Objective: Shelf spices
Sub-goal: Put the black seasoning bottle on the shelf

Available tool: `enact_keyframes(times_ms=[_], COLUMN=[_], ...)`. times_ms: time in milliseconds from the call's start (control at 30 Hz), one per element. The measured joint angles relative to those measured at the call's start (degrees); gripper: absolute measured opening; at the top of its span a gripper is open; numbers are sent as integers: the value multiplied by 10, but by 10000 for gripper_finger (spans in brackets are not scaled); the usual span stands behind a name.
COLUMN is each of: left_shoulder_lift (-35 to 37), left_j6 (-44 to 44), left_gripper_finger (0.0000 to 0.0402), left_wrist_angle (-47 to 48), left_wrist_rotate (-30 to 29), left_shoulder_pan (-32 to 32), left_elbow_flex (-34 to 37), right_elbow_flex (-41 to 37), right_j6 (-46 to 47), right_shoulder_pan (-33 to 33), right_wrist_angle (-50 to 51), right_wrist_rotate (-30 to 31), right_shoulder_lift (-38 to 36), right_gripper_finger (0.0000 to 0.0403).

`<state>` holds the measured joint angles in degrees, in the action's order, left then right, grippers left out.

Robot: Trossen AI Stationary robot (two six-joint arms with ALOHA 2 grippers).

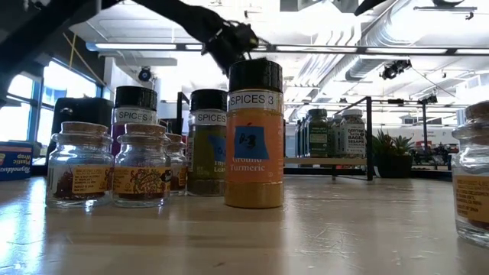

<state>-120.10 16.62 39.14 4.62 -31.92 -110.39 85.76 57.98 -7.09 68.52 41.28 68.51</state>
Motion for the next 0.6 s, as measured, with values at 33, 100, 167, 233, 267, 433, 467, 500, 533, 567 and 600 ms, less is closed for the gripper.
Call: enact_keyframes(times_ms=[33, 100, 167, 233, 267, 433, 467, 500, 533, 567, 600], left_shoulder_lift=[-7, -23, -40, -53, -56, -67, -70, -71, -71, -71, -70], left_j6=[0, -9, -13, -14, -14, -11, -11, -12, -11, -11, -11], left_gripper_finger=[181, 155, 129, 107, 98, 68, 65, 63, 62, 62, 62], left_wrist_angle=[-4, -23, -42, -60, -70, -113, -119, -124, -131, -140, -148], left_wrist_rotate=[0, -8, -12, -12, -11, -7, -7, -6, -5, -3, -2], left_shoulder_pan=[0, -1, -1, -1, 0, 2, 2, 2, 2, 3, 3], left_elbow_flex=[0, 0, 0, 0, 0, 0, 0, 0, 0, 0, 0], right_elbow_flex=[0, 0, 0, 0, 0, 0, 0, 0, 0, 0, 0], right_j6=[-1, -6, -10, -10, -6, 11, 11, 11, 11, 11, 11], right_shoulder_pan=[0, 0, 0, 0, 0, 0, 0, 0, 0, 0, 0], right_wrist_angle=[1, 1, 1, 1, 2, 3, 3, 3, 3, 3, 3], right_wrist_rotate=[6, 11, 11, 5, 2, 0, 0, -4, -9, -12, -15], right_shoulder_lift=[0, 0, 0, 0, 0, 0, 0, 0, 0, 0, 0], right_gripper_finger=[248, 248, 248, 248, 248, 248, 248, 248, 248, 248, 248])
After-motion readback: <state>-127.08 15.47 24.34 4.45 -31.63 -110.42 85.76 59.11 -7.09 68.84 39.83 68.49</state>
